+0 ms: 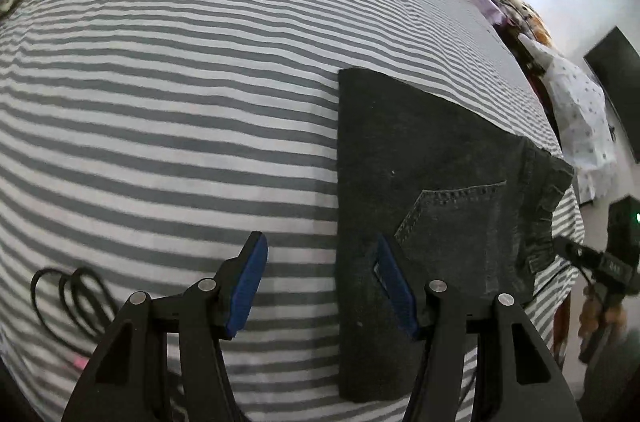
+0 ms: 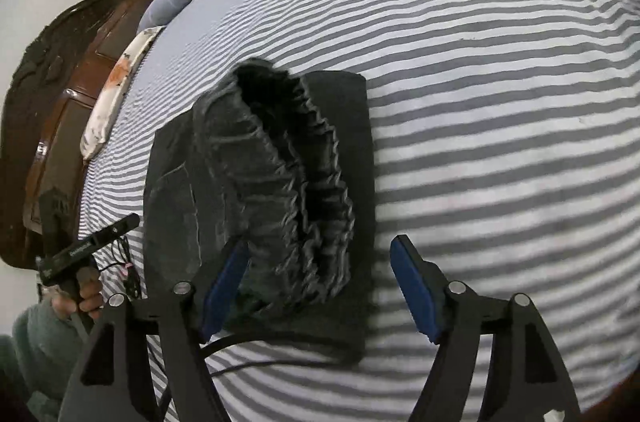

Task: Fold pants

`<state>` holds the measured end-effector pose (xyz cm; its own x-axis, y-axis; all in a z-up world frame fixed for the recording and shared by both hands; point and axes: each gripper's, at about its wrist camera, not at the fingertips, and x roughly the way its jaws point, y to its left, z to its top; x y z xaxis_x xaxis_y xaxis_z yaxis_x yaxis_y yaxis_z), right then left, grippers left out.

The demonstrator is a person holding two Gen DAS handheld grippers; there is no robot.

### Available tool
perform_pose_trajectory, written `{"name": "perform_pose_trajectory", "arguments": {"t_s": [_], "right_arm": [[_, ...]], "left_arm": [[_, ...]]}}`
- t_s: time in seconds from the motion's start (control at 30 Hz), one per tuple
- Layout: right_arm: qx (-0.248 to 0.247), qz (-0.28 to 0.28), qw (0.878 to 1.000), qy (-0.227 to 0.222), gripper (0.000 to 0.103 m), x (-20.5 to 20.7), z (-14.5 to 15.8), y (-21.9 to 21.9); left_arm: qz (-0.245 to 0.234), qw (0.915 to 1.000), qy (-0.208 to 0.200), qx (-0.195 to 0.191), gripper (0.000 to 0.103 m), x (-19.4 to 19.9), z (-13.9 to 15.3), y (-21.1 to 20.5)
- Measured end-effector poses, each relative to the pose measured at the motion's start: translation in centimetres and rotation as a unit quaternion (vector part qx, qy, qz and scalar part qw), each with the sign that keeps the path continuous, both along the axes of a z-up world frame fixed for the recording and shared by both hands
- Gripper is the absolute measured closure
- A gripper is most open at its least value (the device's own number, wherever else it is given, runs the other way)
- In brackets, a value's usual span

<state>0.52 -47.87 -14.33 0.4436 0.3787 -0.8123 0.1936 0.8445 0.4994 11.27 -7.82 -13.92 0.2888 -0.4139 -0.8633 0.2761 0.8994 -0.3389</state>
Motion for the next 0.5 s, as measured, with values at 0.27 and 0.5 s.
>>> {"name": "perform_pose_trajectory", "arguments": {"t_s": [0.27, 0.5], "right_arm": [[0.042, 0.020, 0.999, -0.024, 0.030, 3.2, -2.4, -0.3], [0.051, 0.013, 0.998, -0.034, 0.057, 4.7, -2.6, 0.6]], "left_arm": [[-0.020, 0.9996, -0.013, 0.015, 0.042, 1.7, -1.1, -2.8], [-0.008, 0.9988, -0.038, 0.028, 0.034, 3.0, -1.3, -5.1]]}}
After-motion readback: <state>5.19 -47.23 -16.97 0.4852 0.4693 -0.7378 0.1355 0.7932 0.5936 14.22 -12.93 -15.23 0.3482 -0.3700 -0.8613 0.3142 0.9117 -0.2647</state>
